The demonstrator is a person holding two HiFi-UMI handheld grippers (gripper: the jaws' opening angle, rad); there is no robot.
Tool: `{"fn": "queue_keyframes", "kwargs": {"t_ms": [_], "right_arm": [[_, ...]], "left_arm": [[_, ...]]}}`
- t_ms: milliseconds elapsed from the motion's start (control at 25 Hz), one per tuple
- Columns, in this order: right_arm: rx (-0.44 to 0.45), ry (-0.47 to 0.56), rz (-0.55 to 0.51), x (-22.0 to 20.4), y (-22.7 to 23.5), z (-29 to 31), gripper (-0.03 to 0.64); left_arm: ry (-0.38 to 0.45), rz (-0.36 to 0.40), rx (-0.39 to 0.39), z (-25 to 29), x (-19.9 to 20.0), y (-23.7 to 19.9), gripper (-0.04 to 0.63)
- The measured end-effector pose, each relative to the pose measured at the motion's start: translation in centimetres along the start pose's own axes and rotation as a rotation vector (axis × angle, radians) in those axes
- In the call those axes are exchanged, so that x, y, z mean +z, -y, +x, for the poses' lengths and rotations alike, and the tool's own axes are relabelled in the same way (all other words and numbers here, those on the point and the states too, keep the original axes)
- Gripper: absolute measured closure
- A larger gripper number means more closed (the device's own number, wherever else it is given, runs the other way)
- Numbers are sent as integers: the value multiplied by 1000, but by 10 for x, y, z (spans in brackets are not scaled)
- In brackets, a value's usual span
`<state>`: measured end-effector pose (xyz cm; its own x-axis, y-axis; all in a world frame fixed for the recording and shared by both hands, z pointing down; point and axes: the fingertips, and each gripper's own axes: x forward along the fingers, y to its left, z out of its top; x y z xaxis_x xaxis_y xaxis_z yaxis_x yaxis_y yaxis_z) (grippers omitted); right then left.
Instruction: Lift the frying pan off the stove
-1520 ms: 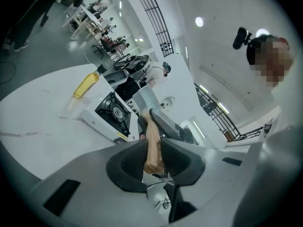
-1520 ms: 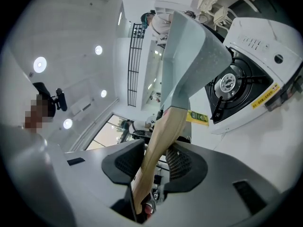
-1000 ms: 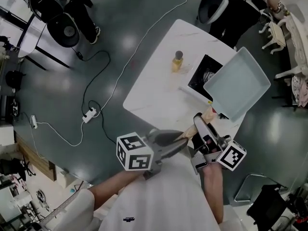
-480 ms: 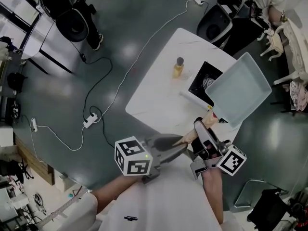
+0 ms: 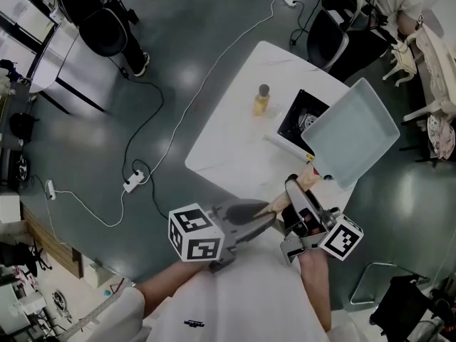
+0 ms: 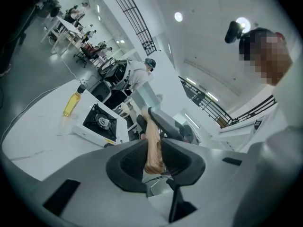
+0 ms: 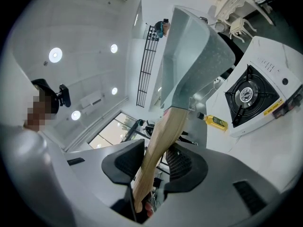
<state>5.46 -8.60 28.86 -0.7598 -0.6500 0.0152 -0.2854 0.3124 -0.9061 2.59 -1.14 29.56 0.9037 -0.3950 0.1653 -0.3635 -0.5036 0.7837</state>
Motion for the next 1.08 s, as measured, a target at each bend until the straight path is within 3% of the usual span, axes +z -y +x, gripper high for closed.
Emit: {"fn": "queue_keyframes", "kwargs": {"t_ms": [1080], "right_arm": [[-28, 6, 4, -9, -3, -17, 482]], "left_arm": [[-12, -2, -13, -2, -14, 12, 511]]}}
